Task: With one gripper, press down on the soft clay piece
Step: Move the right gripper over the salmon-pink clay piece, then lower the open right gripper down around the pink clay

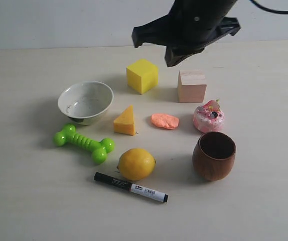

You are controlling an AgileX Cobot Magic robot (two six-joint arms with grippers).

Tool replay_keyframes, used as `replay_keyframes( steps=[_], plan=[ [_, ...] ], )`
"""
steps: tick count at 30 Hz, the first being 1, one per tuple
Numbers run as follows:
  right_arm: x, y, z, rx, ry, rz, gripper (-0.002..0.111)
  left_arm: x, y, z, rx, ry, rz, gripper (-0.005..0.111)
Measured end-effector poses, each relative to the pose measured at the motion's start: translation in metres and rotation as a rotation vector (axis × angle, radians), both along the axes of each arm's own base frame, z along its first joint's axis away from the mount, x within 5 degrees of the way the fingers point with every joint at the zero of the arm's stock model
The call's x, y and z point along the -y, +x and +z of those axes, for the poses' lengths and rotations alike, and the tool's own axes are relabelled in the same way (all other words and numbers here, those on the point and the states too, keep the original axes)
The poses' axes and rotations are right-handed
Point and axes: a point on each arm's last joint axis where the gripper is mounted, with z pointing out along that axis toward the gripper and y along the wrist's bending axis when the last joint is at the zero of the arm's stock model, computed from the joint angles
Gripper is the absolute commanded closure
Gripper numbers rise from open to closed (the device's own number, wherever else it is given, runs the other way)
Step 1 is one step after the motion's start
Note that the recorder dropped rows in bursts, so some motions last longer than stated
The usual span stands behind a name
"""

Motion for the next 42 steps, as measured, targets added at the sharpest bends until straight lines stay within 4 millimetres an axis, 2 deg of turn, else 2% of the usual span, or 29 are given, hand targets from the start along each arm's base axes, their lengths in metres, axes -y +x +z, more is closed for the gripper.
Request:
replay_keyframes(
  steps=[6, 21, 28, 35, 42],
  plan=[
    [-0.018, 0.013, -0.029, -0.118, -0.002, -0.058, 0.108, 0.000, 0.000, 0.000, 0.000, 0.000, 0.000, 0.107],
    [-0.022, 0.026, -0.085, -0.274, -0.078, -0.291, 0.108, 0.000, 0.000, 0.000, 0.000, 0.000, 0.000, 0.107],
    [-0.032, 0.042, -0.091, -0.284, -0.074, -0.341, 0.108, 0.000, 0.000, 0.000, 0.000, 0.000, 0.000, 0.107],
    [-0.031, 0.063, -0.099, -0.352, -0.087, -0.412, 0.108, 0.000, 0.000, 0.000, 0.000, 0.000, 0.000, 0.107],
    [-0.033, 0.067, -0.116, -0.399, -0.114, -0.447, 0.108, 0.000, 0.000, 0.000, 0.000, 0.000, 0.000, 0.107]
  ],
)
